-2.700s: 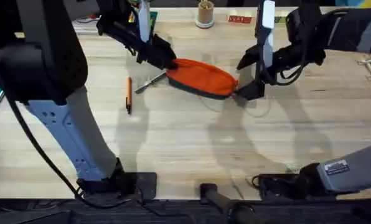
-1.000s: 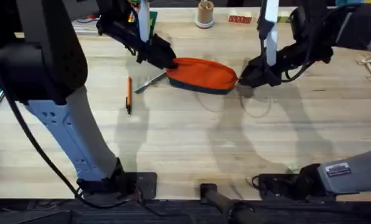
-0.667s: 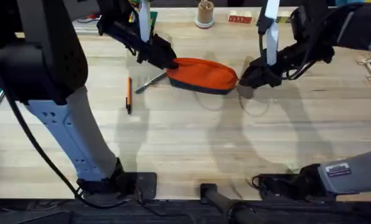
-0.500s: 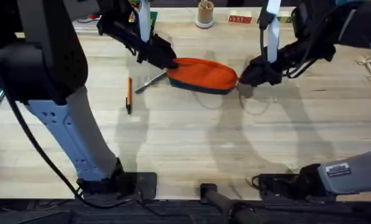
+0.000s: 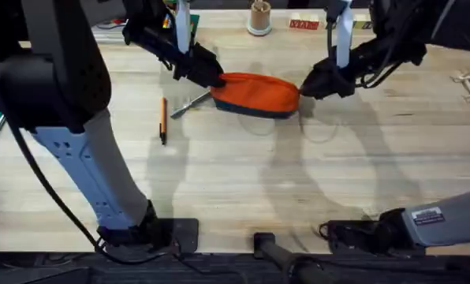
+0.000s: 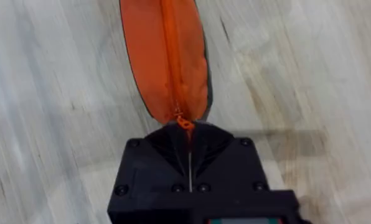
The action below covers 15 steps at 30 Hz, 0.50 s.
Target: Unzip the bag, pick up the pens from the table one at a time and place them inside, then zip the bag closed.
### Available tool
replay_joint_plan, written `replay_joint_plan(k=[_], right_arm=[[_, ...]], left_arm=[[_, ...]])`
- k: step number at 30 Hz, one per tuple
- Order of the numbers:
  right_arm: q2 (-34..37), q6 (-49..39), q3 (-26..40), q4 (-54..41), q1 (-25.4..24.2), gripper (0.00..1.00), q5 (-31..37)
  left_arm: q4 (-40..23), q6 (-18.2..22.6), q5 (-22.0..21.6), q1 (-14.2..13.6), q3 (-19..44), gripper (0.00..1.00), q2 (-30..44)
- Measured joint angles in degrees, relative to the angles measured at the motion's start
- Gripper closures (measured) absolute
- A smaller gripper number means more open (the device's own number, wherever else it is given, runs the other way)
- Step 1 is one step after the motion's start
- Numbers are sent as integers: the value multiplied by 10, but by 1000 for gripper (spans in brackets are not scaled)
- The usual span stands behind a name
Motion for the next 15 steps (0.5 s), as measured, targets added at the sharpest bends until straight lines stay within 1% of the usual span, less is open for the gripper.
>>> replay_joint_plan(k=[15], right_arm=[[-7,2,20,-1,21,970,4]], left_arm=[[1,0,0,0,0,959,0]])
